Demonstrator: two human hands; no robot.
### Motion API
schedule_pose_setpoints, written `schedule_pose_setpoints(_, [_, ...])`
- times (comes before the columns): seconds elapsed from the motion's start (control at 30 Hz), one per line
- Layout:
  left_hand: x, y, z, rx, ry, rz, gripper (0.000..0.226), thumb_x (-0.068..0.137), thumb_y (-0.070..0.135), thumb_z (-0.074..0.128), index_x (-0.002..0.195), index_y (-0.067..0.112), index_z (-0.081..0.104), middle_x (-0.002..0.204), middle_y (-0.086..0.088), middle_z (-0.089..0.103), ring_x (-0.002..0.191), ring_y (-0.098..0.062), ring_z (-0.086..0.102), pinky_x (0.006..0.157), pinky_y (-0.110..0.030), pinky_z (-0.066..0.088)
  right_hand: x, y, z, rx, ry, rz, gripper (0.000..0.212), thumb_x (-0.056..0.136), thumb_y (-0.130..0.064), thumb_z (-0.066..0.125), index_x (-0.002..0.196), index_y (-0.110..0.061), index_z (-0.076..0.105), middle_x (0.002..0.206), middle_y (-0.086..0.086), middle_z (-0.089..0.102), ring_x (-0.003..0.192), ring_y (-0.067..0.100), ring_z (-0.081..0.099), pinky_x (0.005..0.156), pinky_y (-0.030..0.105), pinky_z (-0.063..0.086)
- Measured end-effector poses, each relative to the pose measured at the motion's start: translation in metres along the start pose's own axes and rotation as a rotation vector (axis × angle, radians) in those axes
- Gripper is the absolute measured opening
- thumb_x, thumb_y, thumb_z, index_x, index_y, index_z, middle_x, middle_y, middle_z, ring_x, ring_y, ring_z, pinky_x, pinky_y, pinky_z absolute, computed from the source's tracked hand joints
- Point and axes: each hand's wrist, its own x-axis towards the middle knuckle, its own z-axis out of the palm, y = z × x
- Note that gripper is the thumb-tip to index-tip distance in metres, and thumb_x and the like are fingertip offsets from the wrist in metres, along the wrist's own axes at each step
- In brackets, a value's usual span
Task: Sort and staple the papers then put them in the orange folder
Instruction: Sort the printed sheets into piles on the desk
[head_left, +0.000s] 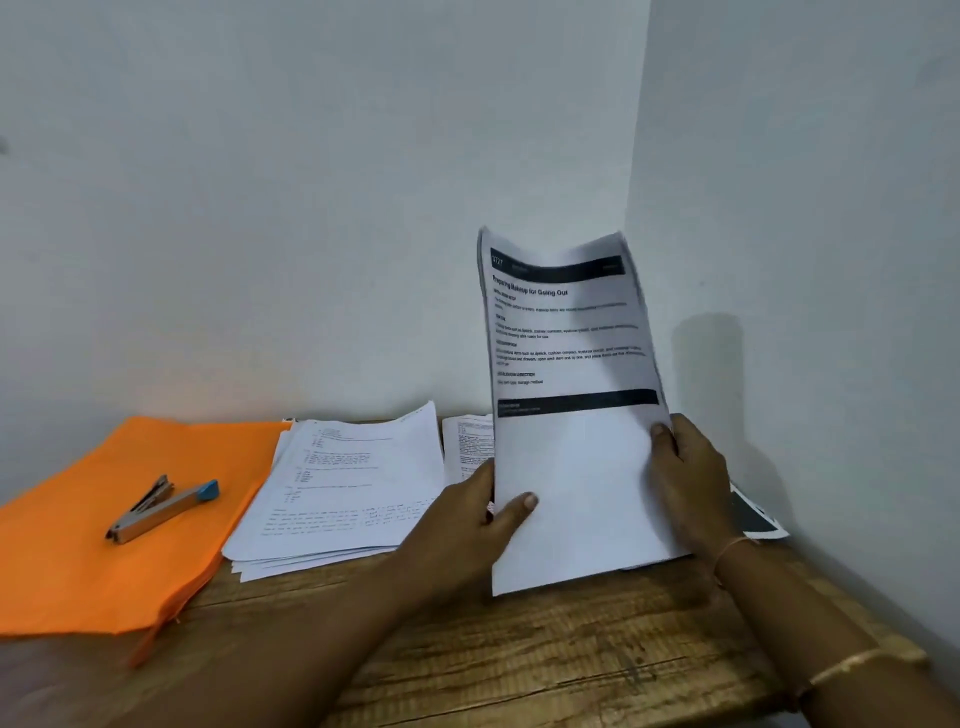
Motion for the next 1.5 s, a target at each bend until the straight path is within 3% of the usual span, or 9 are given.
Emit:
schedule_pose_setpoints(0.17, [0.01,-0.019,-0.027,0.248,0.019,-0.026,0.053,0.079,0.071,0.027,0.101,0.033,0.056,0.101,0.013,0.065,0.086,-0.006,0.062,0.081,-0.03,0.052,0.01,0.014,-0.003,-0.337,-0.114,0.13,0.022,0.1,-0.02,0.034,0.084,-0.012,0.046,0.094,0.017,0.059,0.092,0.037,0.055,0.078,0.039,0.04])
schedule_pose_setpoints(0.4, [0.02,-0.074,-0.046,0.622,0.076,-0.15,0.027,0.092,0.04,0.053,0.116,0.028,0.056,0.122,0.007,0.057,0.109,-0.011,0.051,0.089,-0.023,0.04,0.02,0.042,-0.015,-0.415,-0.193,0.348,0.025,0.097,-0.008,0.035,0.104,0.005,0.055,0.122,0.027,0.054,0.11,0.04,0.051,0.088,0.037,0.037])
schedule_pose_setpoints(0.53, [0.017,-0.064,-0.037,0.567,0.027,-0.008,0.042,0.087,0.053,0.054,0.123,0.033,0.049,0.132,0.015,0.048,0.12,-0.009,0.041,0.097,-0.025,0.035,0.018,0.044,-0.022,-0.499,-0.216,0.41,0.023,0.093,-0.013,0.038,0.104,-0.003,0.055,0.119,0.023,0.056,0.107,0.039,0.053,0.089,0.039,0.041])
schedule_pose_setpoints(0.63, [0.018,-0.053,-0.03,0.648,-0.155,0.077,0.064,0.081,0.064,0.053,0.136,0.034,0.038,0.15,0.015,0.028,0.136,-0.008,0.025,0.11,-0.027,0.022,0.016,0.043,-0.024,-0.482,-0.217,0.429,0.015,0.092,-0.014,0.04,0.096,-0.009,0.054,0.122,0.021,0.055,0.104,0.035,0.051,0.093,0.04,0.039])
schedule_pose_setpoints(0.77, [0.028,-0.046,-0.023,0.724,-0.25,0.099,0.073,0.085,0.06,0.051,0.146,0.028,0.027,0.157,0.01,0.013,0.143,-0.007,0.012,0.115,-0.024,0.01,0.019,0.044,-0.027,-0.447,-0.128,0.449,0.029,0.09,-0.012,0.04,0.111,0.0,0.057,0.119,0.024,0.056,0.102,0.039,0.053,0.092,0.042,0.042])
schedule_pose_setpoints(0.93, [0.049,-0.035,-0.016,0.767,-0.432,0.01,0.078,0.084,0.062,0.05,0.148,0.028,0.021,0.152,0.005,0.03,0.138,-0.015,0.029,0.112,-0.029,0.025,0.024,0.049,-0.034,-0.332,-0.041,0.477,0.02,0.088,-0.004,0.04,0.095,0.005,0.057,0.105,0.024,0.057,0.081,0.031,0.048,0.075,0.032,0.036])
schedule_pose_setpoints(1.07, [0.06,-0.025,-0.016,0.801,-0.475,0.011,0.083,0.08,0.059,0.056,0.148,0.024,0.022,0.144,0.0,0.042,0.131,-0.019,0.039,0.106,-0.03,0.032,0.027,0.048,-0.035,-0.323,-0.005,0.505,0.024,0.086,0.002,0.042,0.062,-0.002,0.045,0.074,0.013,0.048,0.062,0.027,0.042,0.063,0.031,0.033])
schedule_pose_setpoints(1.27, [0.068,-0.005,0.007,1.032,-0.531,0.11,0.073,0.086,0.046,0.05,0.145,0.012,0.023,0.115,-0.013,0.056,0.105,-0.027,0.053,0.076,-0.032,0.044,0.025,0.045,-0.034,-0.273,0.006,0.529,0.023,0.085,0.002,0.042,0.063,-0.004,0.045,0.066,0.007,0.045,0.074,0.029,0.046,0.069,0.031,0.033])
schedule_pose_setpoints(1.5, [0.068,-0.002,0.013,1.068,-0.48,0.195,0.075,0.09,0.058,0.039,0.146,0.012,0.021,0.111,-0.015,0.059,0.103,-0.03,0.055,0.078,-0.033,0.042,0.023,0.044,-0.038,-0.182,0.027,0.561,0.011,0.086,0.002,0.042,0.084,0.005,0.052,0.074,0.012,0.05,0.075,0.03,0.046,0.068,0.031,0.033])
